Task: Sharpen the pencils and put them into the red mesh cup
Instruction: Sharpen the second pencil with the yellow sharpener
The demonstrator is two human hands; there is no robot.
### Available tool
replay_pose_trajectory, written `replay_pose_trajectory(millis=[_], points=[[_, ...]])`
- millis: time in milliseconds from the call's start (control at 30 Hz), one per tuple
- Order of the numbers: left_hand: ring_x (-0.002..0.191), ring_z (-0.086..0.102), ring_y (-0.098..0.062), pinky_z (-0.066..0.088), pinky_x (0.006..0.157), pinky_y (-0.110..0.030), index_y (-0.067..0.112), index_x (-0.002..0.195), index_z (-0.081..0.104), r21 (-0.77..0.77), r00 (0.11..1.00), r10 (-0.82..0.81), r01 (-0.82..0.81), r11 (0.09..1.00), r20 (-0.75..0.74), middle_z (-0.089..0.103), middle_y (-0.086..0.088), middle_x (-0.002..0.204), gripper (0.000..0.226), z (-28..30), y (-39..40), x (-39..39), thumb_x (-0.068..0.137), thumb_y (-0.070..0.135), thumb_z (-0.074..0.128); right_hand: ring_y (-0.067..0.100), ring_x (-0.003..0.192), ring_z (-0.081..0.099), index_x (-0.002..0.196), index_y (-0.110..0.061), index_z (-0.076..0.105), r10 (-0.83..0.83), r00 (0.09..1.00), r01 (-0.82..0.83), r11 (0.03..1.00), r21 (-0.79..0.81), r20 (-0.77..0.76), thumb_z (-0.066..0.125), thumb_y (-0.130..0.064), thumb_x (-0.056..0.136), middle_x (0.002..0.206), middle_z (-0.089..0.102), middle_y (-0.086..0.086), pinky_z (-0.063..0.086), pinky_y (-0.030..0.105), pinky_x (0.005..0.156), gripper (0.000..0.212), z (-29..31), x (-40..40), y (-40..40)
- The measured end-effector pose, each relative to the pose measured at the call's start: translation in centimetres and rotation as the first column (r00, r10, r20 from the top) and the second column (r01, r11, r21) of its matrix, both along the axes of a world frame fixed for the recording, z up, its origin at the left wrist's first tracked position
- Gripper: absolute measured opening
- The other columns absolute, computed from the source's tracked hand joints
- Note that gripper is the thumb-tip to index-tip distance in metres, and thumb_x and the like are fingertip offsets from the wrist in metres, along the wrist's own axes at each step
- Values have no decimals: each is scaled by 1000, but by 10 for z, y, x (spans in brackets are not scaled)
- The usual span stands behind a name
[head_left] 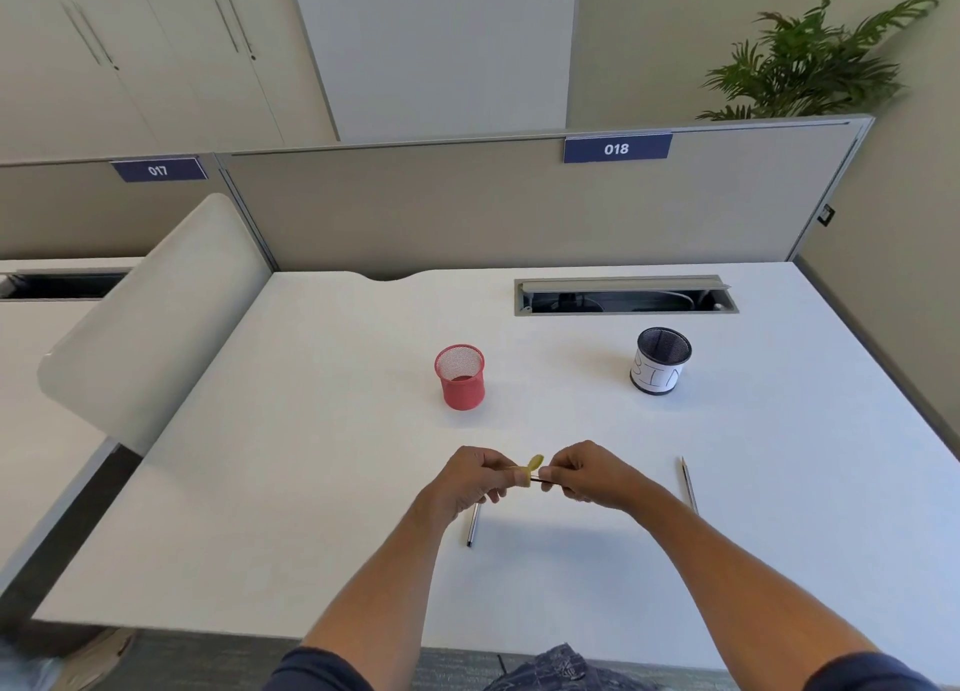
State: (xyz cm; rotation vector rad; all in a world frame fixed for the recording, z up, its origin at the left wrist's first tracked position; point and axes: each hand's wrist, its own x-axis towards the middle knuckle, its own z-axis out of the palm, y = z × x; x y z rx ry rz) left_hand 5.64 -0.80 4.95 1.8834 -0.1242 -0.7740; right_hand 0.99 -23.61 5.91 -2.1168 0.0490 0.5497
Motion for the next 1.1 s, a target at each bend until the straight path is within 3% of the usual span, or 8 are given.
replay_pose_trajectory(millis=[167,233,333,533,633,800,967,1100], points=[[56,55,-11,42,61,-24,13,74,76,5,997,45,-45,999,-66,61,0,60,27,1,0,3,83,38,80,6,49,59,87,-31,65,54,987,-36,992,-122,151,75,-36,78,74,73,-15,42,21,49,14,3,-2,2],[56,53,-13,41,62,-25,11,76,77,-27,994,58,-61,998,-98,58,0,59,31,0,2,2,84,41,78,4,60,61,90,-32,69,83,953,1,961,-277,291,73,-35,84,77,69,-22,44,22,56,7,2,-3,5],[57,47,-15,38,60,-24,10,81,79,-95,989,80,-92,991,-126,54,-2,60,28,-3,4,1,83,39,80,12,76,61,94,-30,74,197,874,41,882,-470,445,66,-38,93,82,72,-13,50,31,68,11,0,-3,11],[58,46,-12,37,59,-21,11,88,82,-60,998,44,-47,997,-51,55,3,59,23,-4,5,3,81,32,84,9,60,50,87,-27,76,54,966,42,931,-362,252,64,-40,94,59,55,-13,38,25,56,19,0,-5,15],[61,49,-11,39,59,-19,14,89,83,-60,1000,8,-9,998,-21,60,3,64,18,-6,6,2,80,30,85,10,52,46,79,-22,79,-25,995,41,986,-165,97,66,-41,92,56,55,-6,37,27,57,26,0,-4,13],[56,52,-8,39,56,-17,20,81,82,-20,999,-13,12,1000,-32,60,1,62,12,-6,4,-1,78,31,85,8,50,47,84,-22,76,49,998,-50,999,-14,-46,62,-48,89,57,66,-1,40,29,62,30,4,-5,6],[55,52,-8,40,59,-20,16,77,79,-16,997,1,-2,1000,-71,59,0,61,21,-1,2,1,80,36,83,7,62,58,92,-34,52,149,983,-127,974,-188,107,67,-37,83,79,75,-15,49,33,61,17,3,-7,2],[56,49,-12,40,60,-22,12,78,76,-70,992,54,-62,996,-118,56,0,60,30,-1,3,1,82,41,82,13,69,58,91,-28,60,232,846,26,882,-471,481,68,-41,92,81,67,-11,45,30,60,14,-2,-10,4]])
